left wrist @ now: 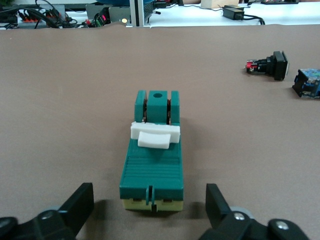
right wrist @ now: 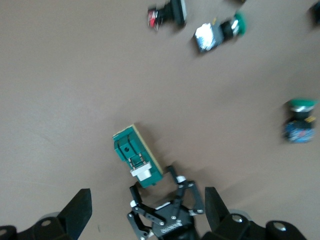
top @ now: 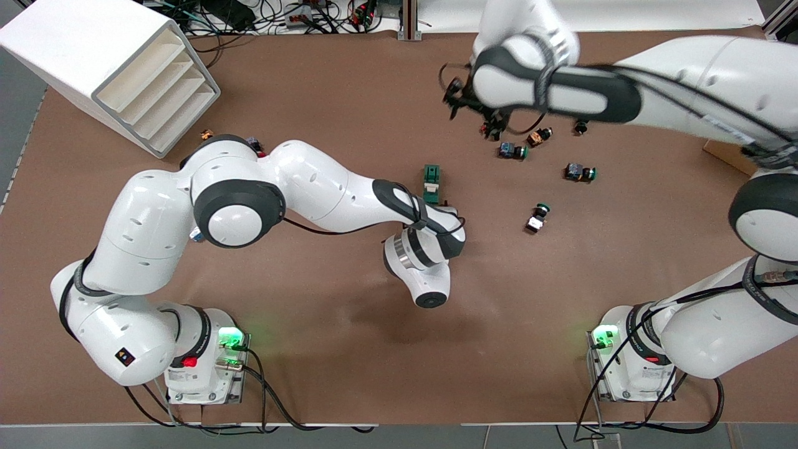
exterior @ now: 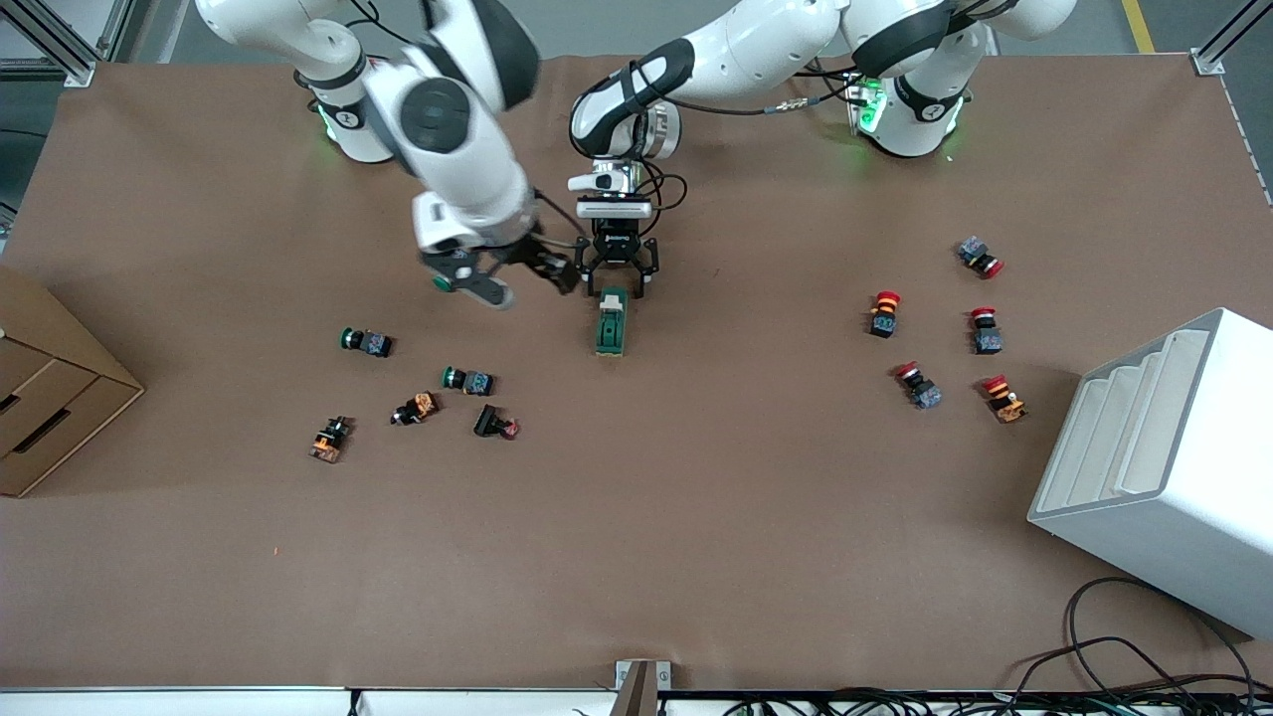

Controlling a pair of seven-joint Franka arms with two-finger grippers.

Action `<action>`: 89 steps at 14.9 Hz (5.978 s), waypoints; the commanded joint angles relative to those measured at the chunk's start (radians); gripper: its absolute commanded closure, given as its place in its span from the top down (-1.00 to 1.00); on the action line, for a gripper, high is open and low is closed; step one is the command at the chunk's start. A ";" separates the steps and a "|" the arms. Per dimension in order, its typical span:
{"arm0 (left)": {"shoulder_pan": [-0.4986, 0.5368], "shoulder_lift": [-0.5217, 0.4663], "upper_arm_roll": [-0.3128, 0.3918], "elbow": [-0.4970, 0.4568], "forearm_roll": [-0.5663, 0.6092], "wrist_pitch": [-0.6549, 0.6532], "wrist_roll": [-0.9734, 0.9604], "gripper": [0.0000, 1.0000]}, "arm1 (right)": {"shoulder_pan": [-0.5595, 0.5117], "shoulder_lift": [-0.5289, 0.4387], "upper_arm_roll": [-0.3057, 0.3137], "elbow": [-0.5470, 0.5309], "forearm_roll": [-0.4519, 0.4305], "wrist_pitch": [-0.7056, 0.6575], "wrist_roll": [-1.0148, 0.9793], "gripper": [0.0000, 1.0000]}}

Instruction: Close load switch with both arms

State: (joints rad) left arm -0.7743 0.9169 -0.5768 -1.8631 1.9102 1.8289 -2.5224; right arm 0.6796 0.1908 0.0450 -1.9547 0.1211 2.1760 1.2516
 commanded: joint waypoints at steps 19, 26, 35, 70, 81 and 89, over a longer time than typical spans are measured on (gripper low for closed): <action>-0.049 0.039 0.034 0.007 0.013 -0.023 -0.018 0.99 | 0.123 0.351 0.027 -0.001 0.022 0.433 0.058 1.00; -0.052 0.048 0.035 0.010 0.015 -0.033 -0.016 0.99 | 0.129 0.365 0.029 0.003 0.028 0.478 0.060 1.00; -0.056 0.051 0.040 0.010 0.015 -0.037 -0.015 0.99 | 0.110 0.368 0.026 0.049 0.064 0.528 0.065 1.00; -0.082 0.059 0.058 0.012 0.021 -0.089 -0.041 0.99 | 0.023 0.466 0.016 0.181 0.049 0.527 -0.032 1.00; -0.082 0.054 0.058 0.005 0.020 -0.088 -0.041 1.00 | -0.089 0.412 0.015 0.211 0.049 0.397 -0.216 1.00; -0.072 0.046 0.051 0.030 0.004 -0.071 -0.030 0.99 | -0.271 0.267 0.016 0.217 0.051 0.059 -0.567 1.00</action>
State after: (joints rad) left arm -0.8488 0.9368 -0.5290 -1.8535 1.9244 1.7437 -2.5517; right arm 0.4624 0.5184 0.0435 -1.7147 0.1756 2.3084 0.7683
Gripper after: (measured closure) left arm 0.000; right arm 0.000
